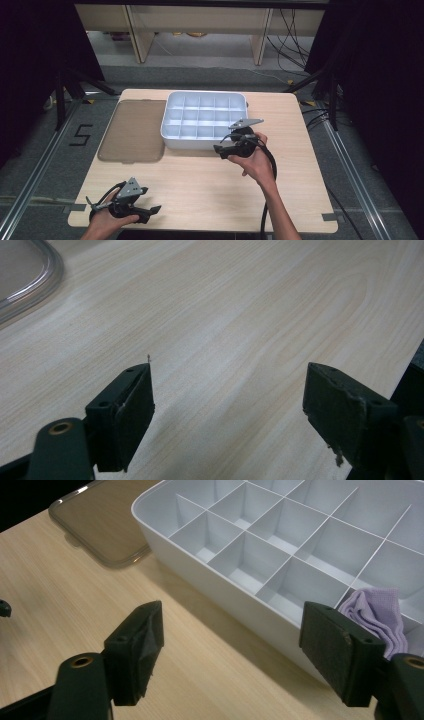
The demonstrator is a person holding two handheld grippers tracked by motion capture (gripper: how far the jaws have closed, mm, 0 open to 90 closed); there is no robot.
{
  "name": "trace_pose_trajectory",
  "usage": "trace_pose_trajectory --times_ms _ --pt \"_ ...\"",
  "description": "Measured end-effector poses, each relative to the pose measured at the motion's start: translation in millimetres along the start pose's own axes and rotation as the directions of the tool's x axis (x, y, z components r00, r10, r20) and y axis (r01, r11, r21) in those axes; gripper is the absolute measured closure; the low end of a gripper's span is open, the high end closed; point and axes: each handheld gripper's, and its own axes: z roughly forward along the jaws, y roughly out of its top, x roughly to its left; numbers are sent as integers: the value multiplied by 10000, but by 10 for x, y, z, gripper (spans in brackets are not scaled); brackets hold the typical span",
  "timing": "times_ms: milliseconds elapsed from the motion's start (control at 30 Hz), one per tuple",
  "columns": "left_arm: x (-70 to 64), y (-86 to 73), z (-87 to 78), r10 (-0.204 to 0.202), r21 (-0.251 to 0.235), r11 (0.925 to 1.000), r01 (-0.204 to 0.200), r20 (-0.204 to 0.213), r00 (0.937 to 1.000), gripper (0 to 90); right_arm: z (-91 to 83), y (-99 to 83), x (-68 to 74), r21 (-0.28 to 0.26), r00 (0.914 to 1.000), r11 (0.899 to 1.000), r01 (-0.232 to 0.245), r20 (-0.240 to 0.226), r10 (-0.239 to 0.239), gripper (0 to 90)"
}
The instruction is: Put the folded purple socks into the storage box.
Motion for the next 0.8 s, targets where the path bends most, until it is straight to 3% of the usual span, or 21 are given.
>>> trace_pose_trajectory --times_ms 367,433,533,700,767,800 --pt "3 1 -5 64 35 10000 -64 17 10000 196 17 -77 101 -11 9995 9996 288 -125 -288 214" --pt "-11 -2 3 -123 -87 9999 123 12 9999 196 20 -96 136 47 9994 9995 297 -182 -296 207" --pt "5 1 -1 67 33 10000 -67 -72 10000 197 21 -107 149 37 9990 9992 390 -208 -389 205" --pt "-2 1 0 27 -12 10000 -27 -38 10000 196 31 -145 178 -106 9990 9994 334 -295 -337 194" --pt "2 1 -1 60 15 10000 -60 -68 10000 196 19 -157 197 91 9989 9999 111 -449 -107 193" --pt "3 1 -2 80 29 10000 -79 -70 9999 196 22 -170 194 54 9989 9995 313 -347 -311 193"
